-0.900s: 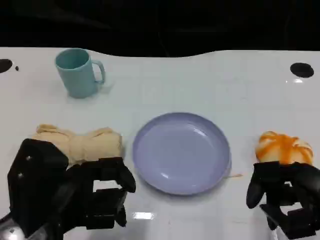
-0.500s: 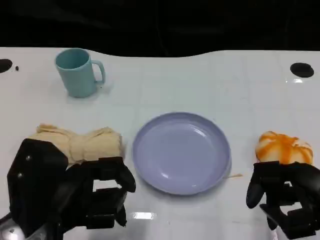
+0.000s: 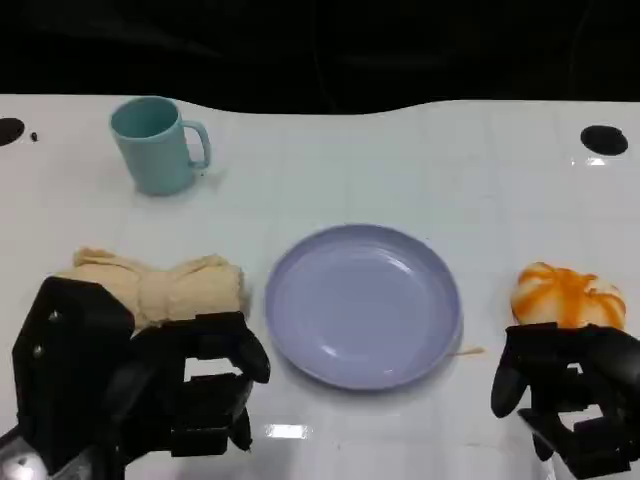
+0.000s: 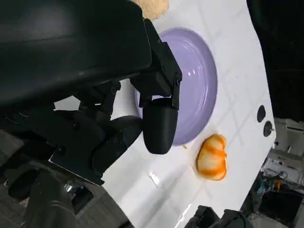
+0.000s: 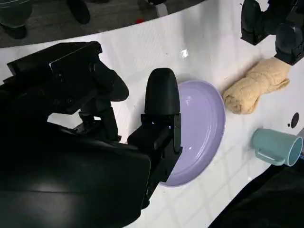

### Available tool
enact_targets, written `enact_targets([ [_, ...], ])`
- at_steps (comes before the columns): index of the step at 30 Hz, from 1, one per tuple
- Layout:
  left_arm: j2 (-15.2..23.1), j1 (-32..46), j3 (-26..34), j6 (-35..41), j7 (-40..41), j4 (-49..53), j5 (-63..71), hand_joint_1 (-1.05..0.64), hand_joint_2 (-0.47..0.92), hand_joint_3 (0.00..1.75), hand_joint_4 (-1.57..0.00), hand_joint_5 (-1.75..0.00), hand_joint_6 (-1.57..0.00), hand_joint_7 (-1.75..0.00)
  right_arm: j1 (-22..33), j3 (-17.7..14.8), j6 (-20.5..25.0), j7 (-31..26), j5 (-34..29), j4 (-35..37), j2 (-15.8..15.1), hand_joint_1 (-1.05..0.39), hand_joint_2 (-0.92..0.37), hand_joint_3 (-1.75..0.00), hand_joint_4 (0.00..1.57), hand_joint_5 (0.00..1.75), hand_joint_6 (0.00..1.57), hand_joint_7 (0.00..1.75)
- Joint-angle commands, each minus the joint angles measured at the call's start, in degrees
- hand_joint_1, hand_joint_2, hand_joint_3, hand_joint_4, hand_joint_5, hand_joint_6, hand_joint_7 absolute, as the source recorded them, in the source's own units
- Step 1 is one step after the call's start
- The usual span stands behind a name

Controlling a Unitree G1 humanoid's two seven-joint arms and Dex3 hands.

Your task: Grasp the towel on the left side of the plate with the left hand and place it into the plate.

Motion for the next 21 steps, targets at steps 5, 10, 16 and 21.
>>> enact_targets([
  [5, 1.89, 0.34, 0.76, -10.56, 1.06, 2.54, 5.51, -0.1, 0.6, 0.99, -0.63, -1.38, -0.71, -0.82, -0.56, 0.18, 0.07, -0.45, 0.0, -0.21, -0.14, 0.1, -0.66, -0.98, 0.66, 1.7, 0.65, 1.45],
  [10, 3.81, 0.5, -1.13, -22.52, 2.01, 5.69, 13.47, -0.21, 0.81, 0.5, -0.53, -0.97, -0.7, -0.24, -0.48, 0.28, 0.25, -0.5, 0.12, -0.3, -0.08, 0.11, -0.66, -0.99, 0.66, 1.7, 0.65, 1.46],
  [16, 6.79, -1.73, -2.97, -29.37, 8.25, 5.97, 28.93, -0.34, 0.92, 0.12, -0.35, -0.6, -0.51, -0.01, -0.71, 0.32, 0.67, -0.63, 0.22, -0.11, -0.09, 0.1, -0.66, -0.99, 0.67, 1.69, 0.65, 1.45],
  [21, 12.11, -5.39, -4.83, -32.9, 10.76, 8.77, 43.0, -0.43, 0.92, 0.08, -0.27, -0.41, -0.37, 0.0, -0.84, 0.61, 1.0, -0.81, 0.19, -0.13, -0.18, 0.1, -0.66, -1.0, 0.66, 1.69, 0.65, 1.45],
])
